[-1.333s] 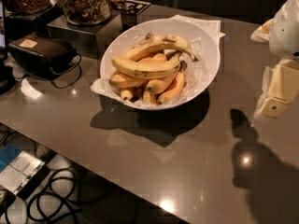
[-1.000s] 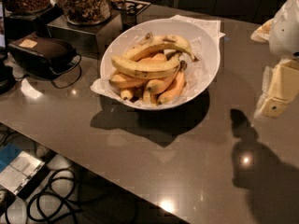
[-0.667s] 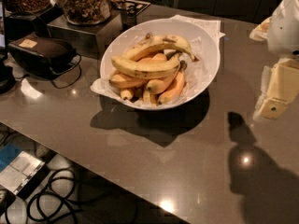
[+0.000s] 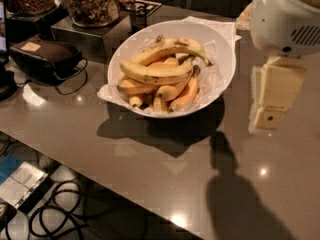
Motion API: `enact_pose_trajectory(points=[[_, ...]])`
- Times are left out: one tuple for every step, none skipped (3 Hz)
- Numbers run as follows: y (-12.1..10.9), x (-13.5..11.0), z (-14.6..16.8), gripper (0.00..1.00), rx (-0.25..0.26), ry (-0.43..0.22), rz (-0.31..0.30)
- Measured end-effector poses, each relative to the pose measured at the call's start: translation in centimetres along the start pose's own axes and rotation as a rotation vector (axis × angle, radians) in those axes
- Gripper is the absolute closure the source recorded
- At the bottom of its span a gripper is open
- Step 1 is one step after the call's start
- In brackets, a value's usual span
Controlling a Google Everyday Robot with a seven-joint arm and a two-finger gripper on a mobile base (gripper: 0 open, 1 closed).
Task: Pick banana from white bowl
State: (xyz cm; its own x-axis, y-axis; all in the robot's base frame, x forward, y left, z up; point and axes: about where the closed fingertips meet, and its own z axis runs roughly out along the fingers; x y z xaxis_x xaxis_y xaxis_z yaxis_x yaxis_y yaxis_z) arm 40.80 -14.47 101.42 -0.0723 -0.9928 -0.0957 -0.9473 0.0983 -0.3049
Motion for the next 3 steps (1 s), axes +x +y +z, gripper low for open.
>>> enact_pose_trajectory(points=[[-0.4,-1.1,-0.5,0.00,0.021,-0.021,-0.006],[-1.4,-4.3,-0.6,0.00,0.014,-0.038,-0.065],[-2.6,-7.4,0.6,0.00,-0.012,-0.029,-0.137]])
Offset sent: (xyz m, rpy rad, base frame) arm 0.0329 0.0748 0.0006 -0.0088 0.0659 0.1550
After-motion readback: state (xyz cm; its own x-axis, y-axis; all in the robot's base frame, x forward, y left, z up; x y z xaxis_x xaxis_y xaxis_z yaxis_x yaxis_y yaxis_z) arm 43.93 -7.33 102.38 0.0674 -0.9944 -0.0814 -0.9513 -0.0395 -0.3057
